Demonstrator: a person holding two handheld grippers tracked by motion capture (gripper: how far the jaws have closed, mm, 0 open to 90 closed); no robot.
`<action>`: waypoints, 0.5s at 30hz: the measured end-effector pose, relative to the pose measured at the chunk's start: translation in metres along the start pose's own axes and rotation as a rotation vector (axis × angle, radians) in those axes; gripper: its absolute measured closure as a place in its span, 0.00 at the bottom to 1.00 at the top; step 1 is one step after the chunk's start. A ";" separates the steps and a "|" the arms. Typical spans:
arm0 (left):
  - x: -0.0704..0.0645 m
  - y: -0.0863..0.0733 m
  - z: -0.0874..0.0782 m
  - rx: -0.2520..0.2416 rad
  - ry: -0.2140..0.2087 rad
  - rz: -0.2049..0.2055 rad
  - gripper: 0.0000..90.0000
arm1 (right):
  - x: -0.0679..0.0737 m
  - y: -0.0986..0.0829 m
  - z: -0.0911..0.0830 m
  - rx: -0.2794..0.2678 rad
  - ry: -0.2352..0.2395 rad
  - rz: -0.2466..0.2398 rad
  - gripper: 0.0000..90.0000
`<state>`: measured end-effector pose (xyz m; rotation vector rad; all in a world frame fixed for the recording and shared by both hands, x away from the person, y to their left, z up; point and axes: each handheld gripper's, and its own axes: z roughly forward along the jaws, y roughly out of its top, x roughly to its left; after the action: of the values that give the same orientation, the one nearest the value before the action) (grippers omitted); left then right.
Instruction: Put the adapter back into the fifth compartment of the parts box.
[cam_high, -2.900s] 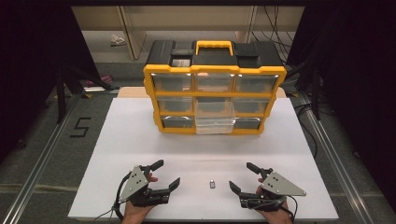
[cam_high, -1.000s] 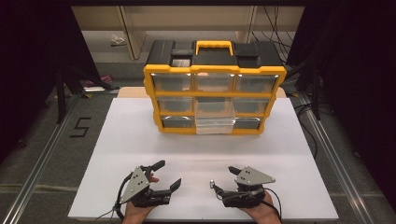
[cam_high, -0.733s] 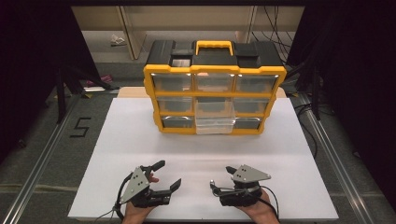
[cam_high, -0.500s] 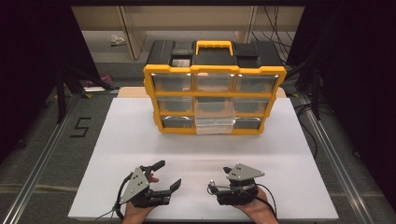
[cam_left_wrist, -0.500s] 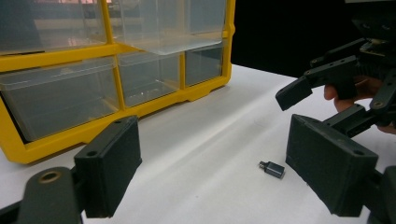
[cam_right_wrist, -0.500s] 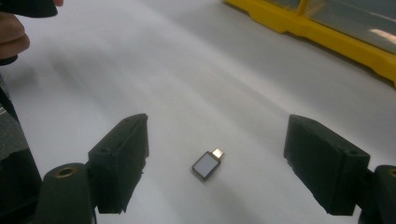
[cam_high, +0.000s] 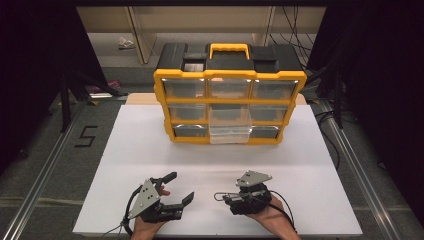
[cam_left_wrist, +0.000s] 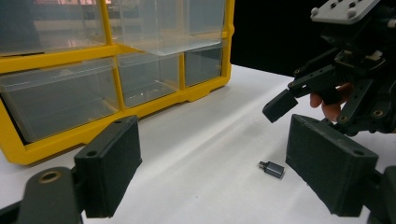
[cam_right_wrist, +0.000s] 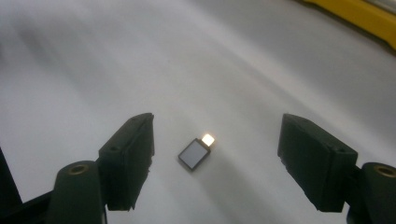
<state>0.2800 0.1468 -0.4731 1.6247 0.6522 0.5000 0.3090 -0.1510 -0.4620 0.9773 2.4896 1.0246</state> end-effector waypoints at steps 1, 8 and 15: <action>0.000 0.000 0.000 0.000 0.000 0.001 0.19 | 0.000 0.000 0.001 0.008 0.002 -0.002 0.32; 0.000 0.000 0.000 -0.002 -0.001 0.002 0.20 | -0.003 0.001 0.008 0.033 0.000 -0.007 0.34; 0.000 0.000 0.000 -0.002 0.000 0.004 0.20 | -0.006 0.002 0.011 0.061 0.006 0.000 0.37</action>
<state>0.2798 0.1468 -0.4730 1.6239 0.6483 0.5033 0.3198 -0.1480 -0.4682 0.9926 2.5394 0.9587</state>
